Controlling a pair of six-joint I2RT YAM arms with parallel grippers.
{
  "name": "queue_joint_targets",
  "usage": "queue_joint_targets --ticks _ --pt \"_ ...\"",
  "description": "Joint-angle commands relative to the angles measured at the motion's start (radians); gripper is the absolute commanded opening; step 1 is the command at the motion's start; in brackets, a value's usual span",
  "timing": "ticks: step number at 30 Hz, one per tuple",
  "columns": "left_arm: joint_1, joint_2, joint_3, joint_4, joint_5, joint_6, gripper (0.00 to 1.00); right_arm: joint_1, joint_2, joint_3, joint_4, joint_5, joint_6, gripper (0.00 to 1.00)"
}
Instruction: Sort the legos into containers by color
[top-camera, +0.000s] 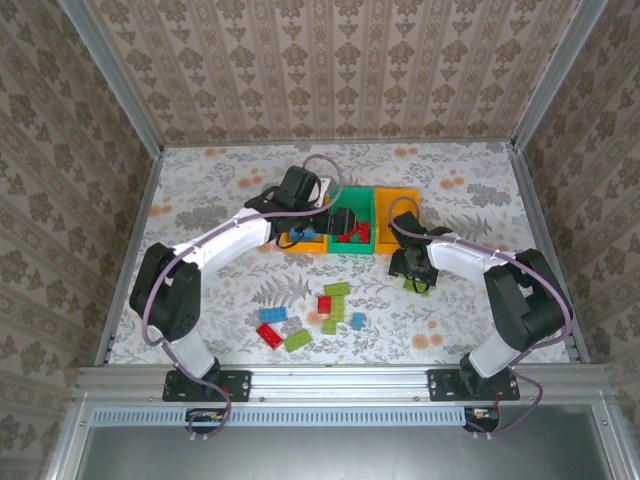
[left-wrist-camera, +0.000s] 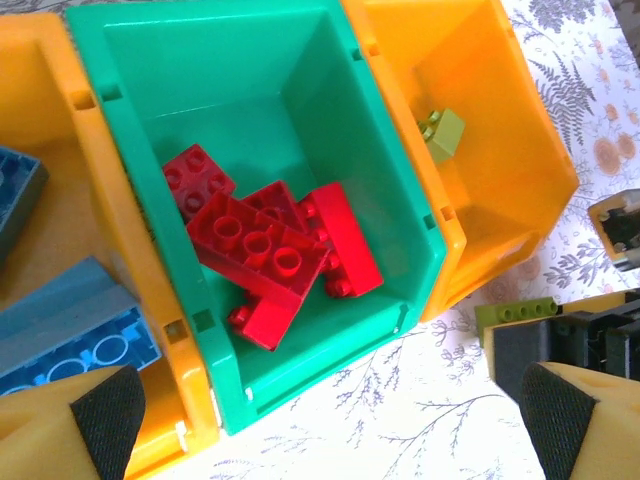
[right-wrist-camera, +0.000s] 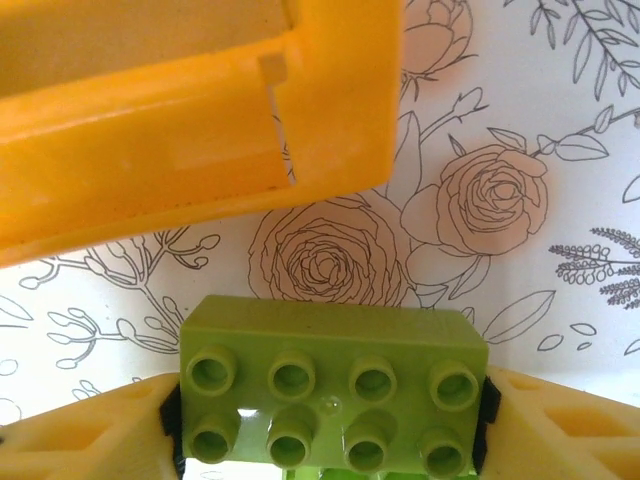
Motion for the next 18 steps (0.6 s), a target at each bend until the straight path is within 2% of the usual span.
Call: queue_joint_targets --ticks 1,4,12,16,18 --pt "0.003 -0.047 -0.029 0.021 -0.029 0.002 1.00 -0.003 -0.011 0.024 -0.013 0.006 -0.016 0.62" --pt "0.006 -0.063 -0.050 0.016 -0.039 0.006 1.00 -0.002 -0.055 0.020 -0.028 0.017 -0.022 0.56" --pt "0.007 -0.090 -0.100 -0.019 -0.075 0.020 1.00 -0.003 -0.237 0.087 -0.098 0.040 -0.075 0.56" --pt "0.007 -0.093 -0.120 -0.023 -0.079 0.015 1.00 -0.016 -0.216 0.166 -0.103 0.041 -0.120 0.58" --pt "0.007 -0.094 -0.130 -0.023 -0.078 0.009 1.00 -0.025 -0.137 0.221 -0.103 0.039 -0.139 0.59"
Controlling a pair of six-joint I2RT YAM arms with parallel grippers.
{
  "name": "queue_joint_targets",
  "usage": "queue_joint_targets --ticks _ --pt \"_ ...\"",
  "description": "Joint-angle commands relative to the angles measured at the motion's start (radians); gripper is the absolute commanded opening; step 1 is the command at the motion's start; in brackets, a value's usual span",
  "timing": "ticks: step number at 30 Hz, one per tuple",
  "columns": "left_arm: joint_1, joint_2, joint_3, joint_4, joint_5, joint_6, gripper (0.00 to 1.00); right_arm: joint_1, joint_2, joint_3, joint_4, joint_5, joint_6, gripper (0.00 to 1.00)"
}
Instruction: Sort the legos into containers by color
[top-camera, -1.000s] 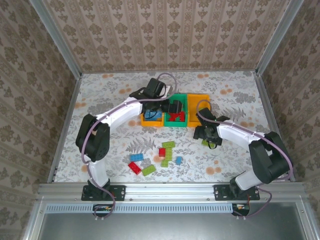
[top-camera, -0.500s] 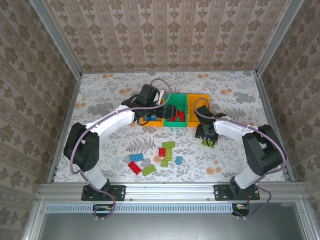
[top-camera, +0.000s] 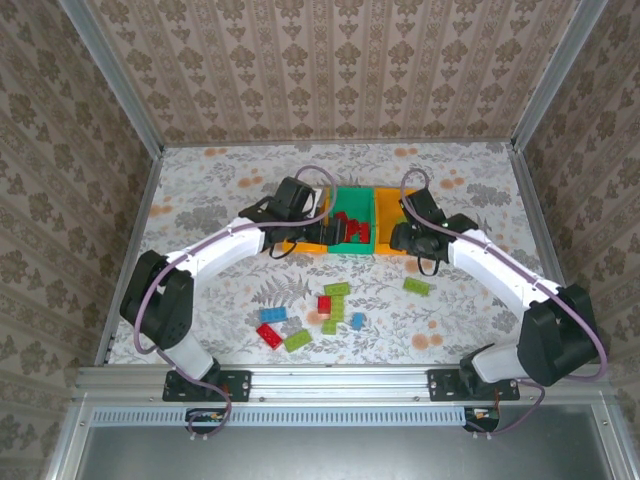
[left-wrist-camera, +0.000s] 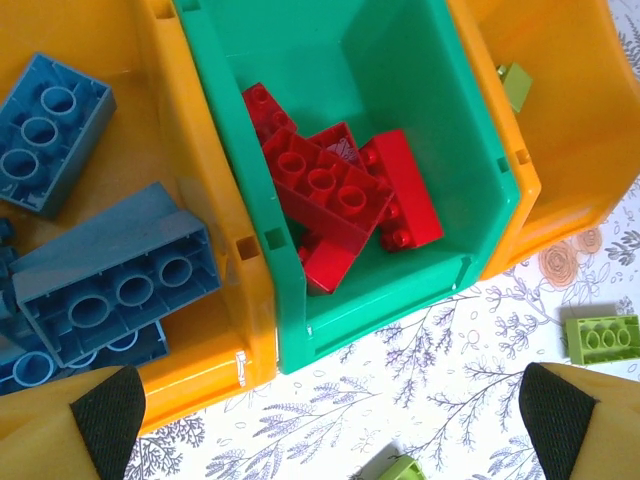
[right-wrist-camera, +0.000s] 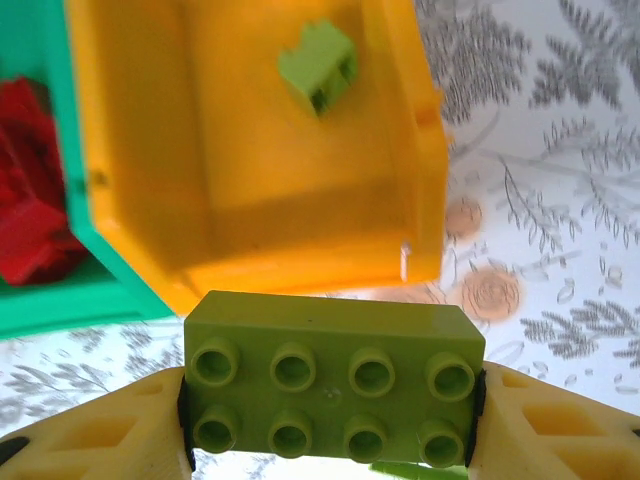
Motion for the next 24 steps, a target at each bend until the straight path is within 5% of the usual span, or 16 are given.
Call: queue_joint_targets --ticks 1,13,24 --pt "0.007 -0.032 -0.024 -0.018 -0.013 0.008 1.00 -0.018 0.089 0.081 -0.029 0.029 -0.057 0.59" --pt "-0.014 -0.110 -0.144 -0.073 -0.015 -0.001 1.00 -0.067 0.371 0.308 -0.016 -0.008 -0.108 0.66" --pt "-0.145 -0.129 -0.242 -0.138 -0.009 -0.098 0.94 -0.073 0.384 0.318 -0.016 -0.010 -0.107 0.80"
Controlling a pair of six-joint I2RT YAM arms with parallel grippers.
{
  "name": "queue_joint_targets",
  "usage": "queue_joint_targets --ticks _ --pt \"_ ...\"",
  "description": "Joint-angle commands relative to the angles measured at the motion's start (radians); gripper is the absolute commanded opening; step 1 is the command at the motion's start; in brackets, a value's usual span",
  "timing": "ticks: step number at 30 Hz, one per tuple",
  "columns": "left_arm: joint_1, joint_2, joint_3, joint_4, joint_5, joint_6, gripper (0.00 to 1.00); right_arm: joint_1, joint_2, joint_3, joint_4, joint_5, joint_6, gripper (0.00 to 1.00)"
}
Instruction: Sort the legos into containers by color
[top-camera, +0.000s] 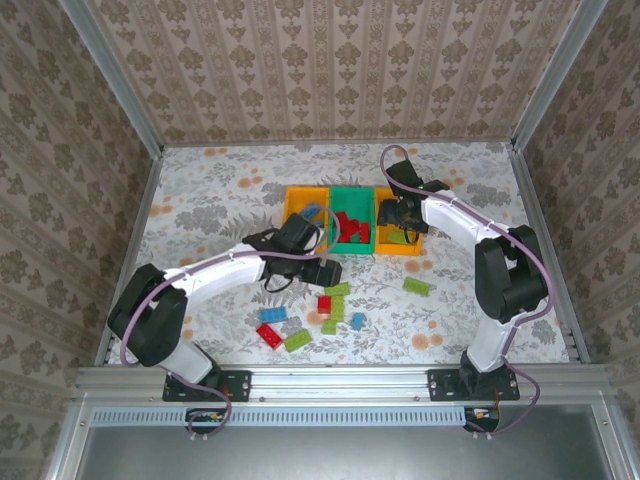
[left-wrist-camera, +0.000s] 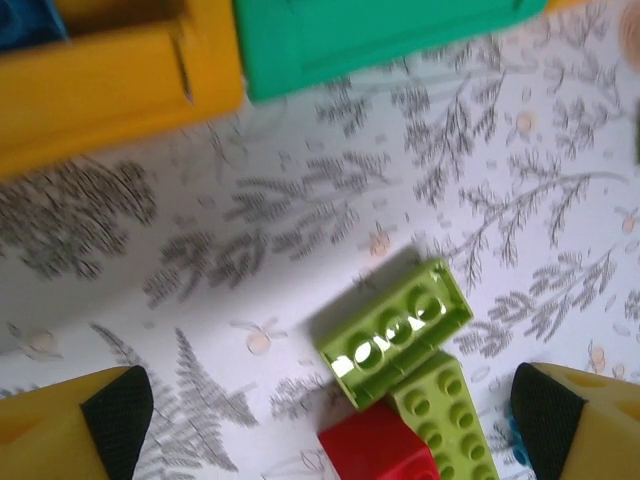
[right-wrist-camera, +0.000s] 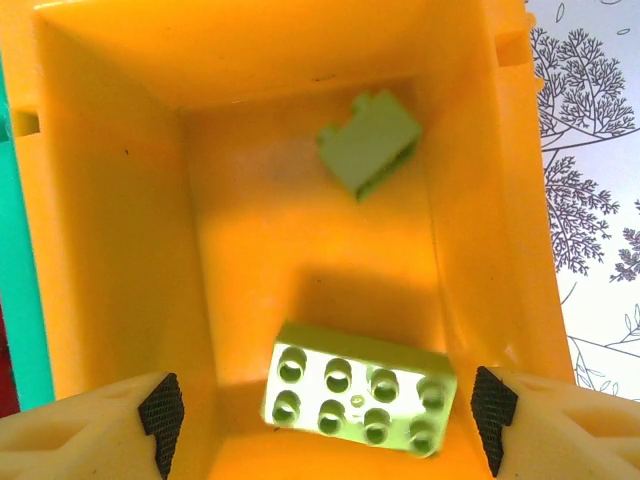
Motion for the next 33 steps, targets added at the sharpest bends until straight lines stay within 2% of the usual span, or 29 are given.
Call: queue_joint_targets --ticks 1,16,21,29,33 --pt "-0.030 -0.026 -0.021 -0.068 -0.005 -0.064 0.93 -0.006 -0.016 0.021 -0.023 -0.007 -0.004 0.81" --pt "-0.155 0.015 -0.050 -0.088 -0.025 -0.211 0.83 -0.006 -0.097 -0.038 0.008 -0.018 0.010 0.83" --pt "-0.158 0.034 -0.056 -0.092 -0.042 -0.234 0.66 -0.007 -0.114 -0.058 0.015 -0.018 0.011 0.83" --pt "-0.156 0.098 -0.019 -0.105 -0.052 -0.233 0.56 -0.008 -0.143 -0.089 0.016 -0.007 0.008 0.83" --pt "-0.153 0.107 -0.013 -0.107 -0.063 -0.233 0.46 -0.008 -0.162 -0.106 0.013 0.001 0.007 0.83"
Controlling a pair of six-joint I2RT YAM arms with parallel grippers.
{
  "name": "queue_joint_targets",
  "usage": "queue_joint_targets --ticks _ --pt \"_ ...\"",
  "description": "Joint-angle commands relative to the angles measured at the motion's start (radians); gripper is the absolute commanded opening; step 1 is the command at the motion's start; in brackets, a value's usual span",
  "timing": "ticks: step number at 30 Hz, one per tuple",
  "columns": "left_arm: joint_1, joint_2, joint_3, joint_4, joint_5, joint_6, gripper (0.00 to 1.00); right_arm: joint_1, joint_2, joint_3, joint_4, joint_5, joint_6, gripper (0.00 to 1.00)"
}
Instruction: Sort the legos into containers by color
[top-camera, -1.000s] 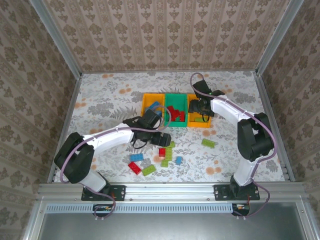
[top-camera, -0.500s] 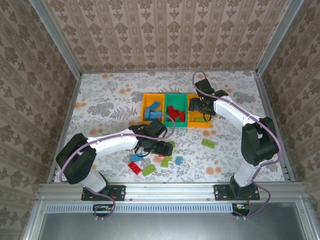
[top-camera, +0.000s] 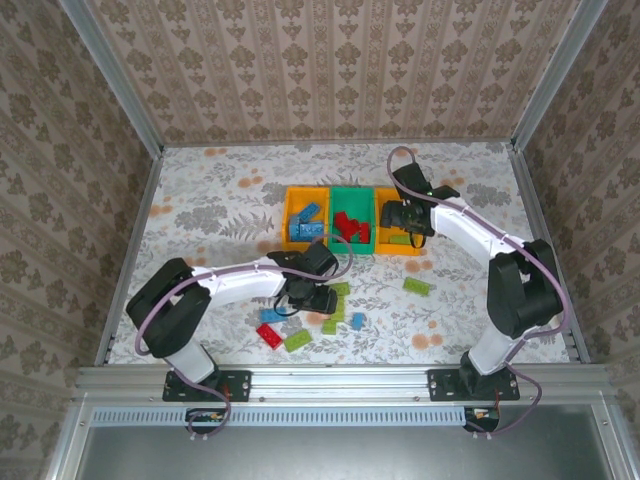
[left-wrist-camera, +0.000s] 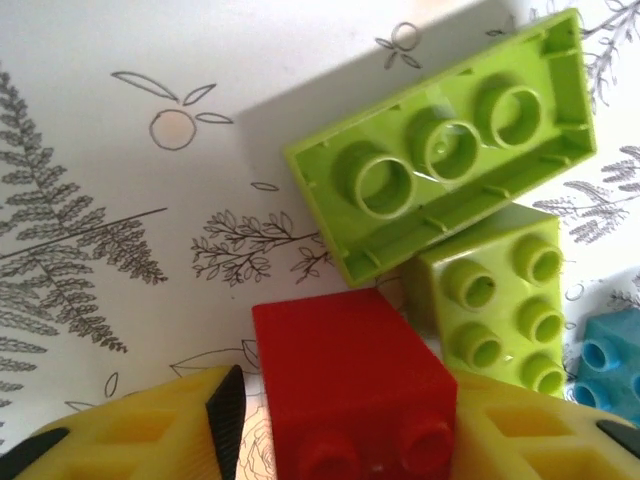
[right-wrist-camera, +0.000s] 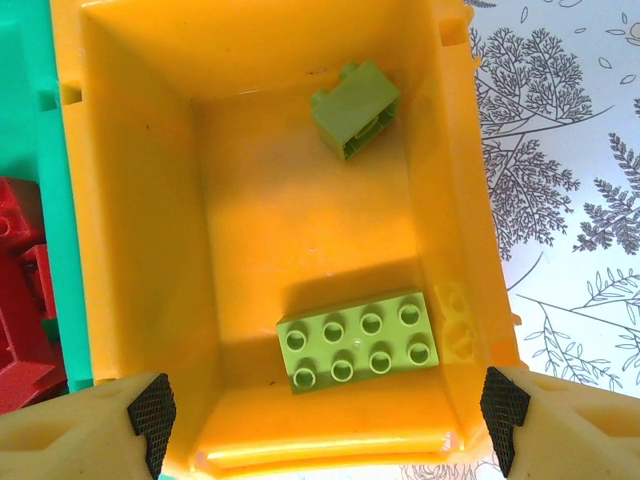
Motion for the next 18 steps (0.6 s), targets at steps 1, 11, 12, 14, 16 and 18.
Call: queue_joint_targets --ticks 1,11,12,14,16,18 --pt "0.002 0.007 0.028 -0.029 -0.025 -0.009 0.43 -0.006 -0.044 -0.026 0.002 0.009 0.007 0.83" --pt "0.038 -0.037 0.033 -0.058 -0.052 0.023 0.28 -0.007 -0.091 -0.079 -0.002 0.029 0.007 0.84" --pt "0.046 -0.043 0.040 -0.063 -0.054 0.029 0.28 -0.005 -0.097 -0.086 -0.004 0.030 0.009 0.84" --pt "0.062 -0.060 0.061 -0.073 -0.057 0.048 0.28 -0.005 -0.116 -0.108 -0.004 0.032 0.014 0.83" --pt "0.082 -0.073 0.100 -0.086 -0.063 0.079 0.28 -0.006 -0.143 -0.141 0.006 0.025 0.016 0.83" --pt "0.111 -0.075 0.165 -0.100 -0.063 0.122 0.29 -0.001 -0.180 -0.191 0.025 0.005 0.010 0.83"
